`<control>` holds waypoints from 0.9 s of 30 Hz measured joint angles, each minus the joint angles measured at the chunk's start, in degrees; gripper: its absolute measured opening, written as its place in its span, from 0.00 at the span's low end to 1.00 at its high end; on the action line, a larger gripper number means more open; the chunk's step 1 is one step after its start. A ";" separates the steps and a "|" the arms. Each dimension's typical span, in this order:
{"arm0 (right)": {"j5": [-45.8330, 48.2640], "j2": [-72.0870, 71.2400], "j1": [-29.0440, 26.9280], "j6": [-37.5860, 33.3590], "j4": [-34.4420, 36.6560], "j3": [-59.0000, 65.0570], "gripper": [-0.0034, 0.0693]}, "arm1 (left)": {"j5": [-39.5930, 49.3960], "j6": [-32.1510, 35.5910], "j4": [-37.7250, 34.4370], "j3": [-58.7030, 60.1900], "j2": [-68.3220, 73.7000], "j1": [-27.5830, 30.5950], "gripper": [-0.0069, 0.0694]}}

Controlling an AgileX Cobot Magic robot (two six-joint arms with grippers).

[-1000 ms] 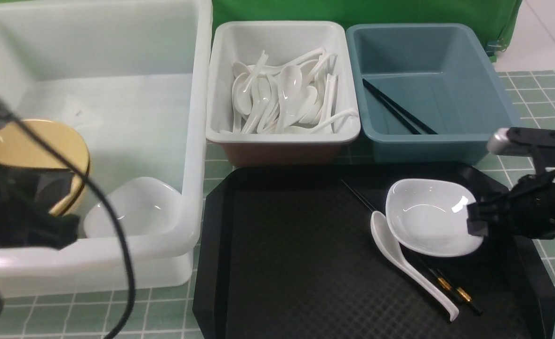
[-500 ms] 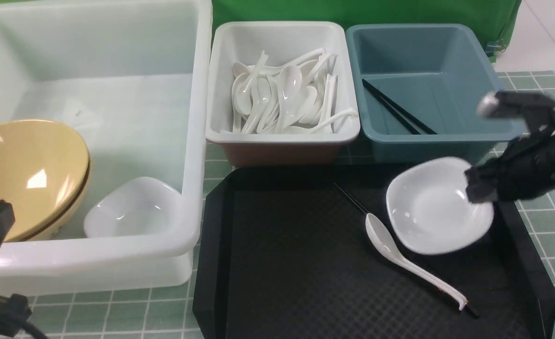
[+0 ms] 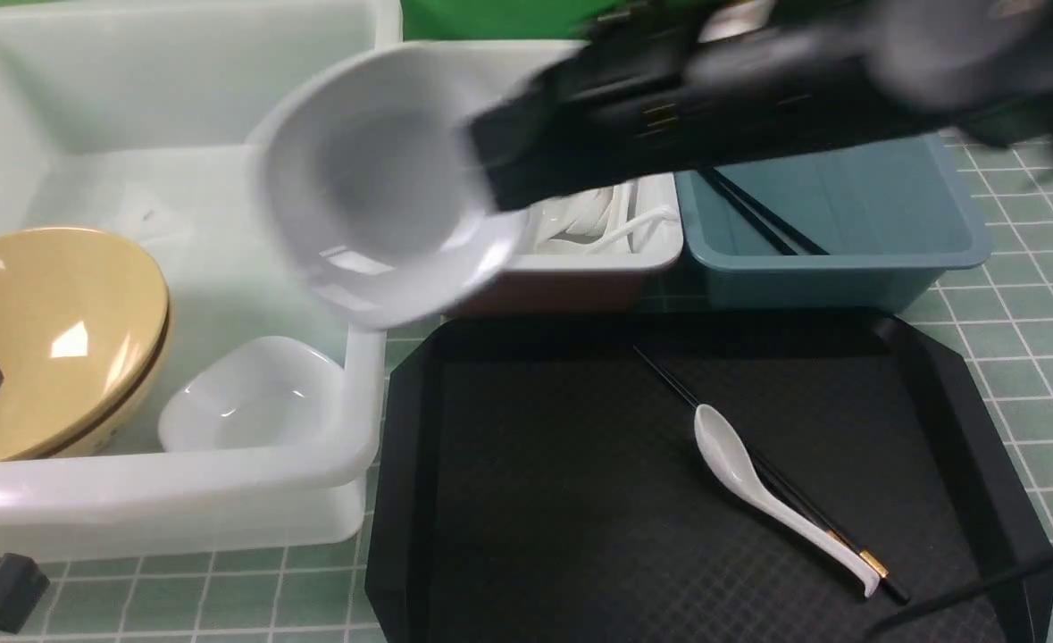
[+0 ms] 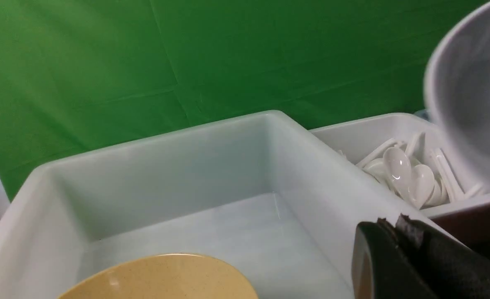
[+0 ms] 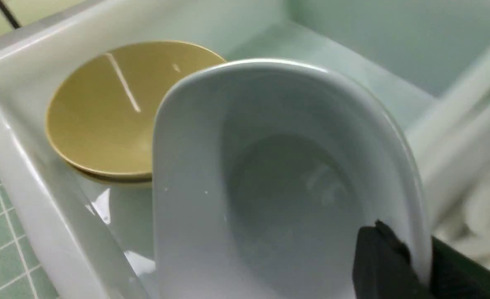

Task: On blue table put chopsticks spoon bowls plates into blue grey white boxes.
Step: 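Place the white bowl into the white bin on top of the stacked bowls with the right gripper, then reach down and grasp the white spoon resting in the bowl with the right gripper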

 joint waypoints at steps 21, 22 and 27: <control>16.99 13.57 2.90 3.93 -18.26 -17.46 0.67 | 0.36 -1.42 -1.00 0.00 0.00 0.00 0.10; 20.24 11.86 1.92 6.72 -21.85 -17.53 0.68 | 0.36 -1.42 -1.14 0.00 0.00 0.00 0.10; 37.30 3.67 -9.15 22.06 -37.74 -10.81 0.65 | 0.22 -1.90 -2.03 0.13 0.00 0.00 0.10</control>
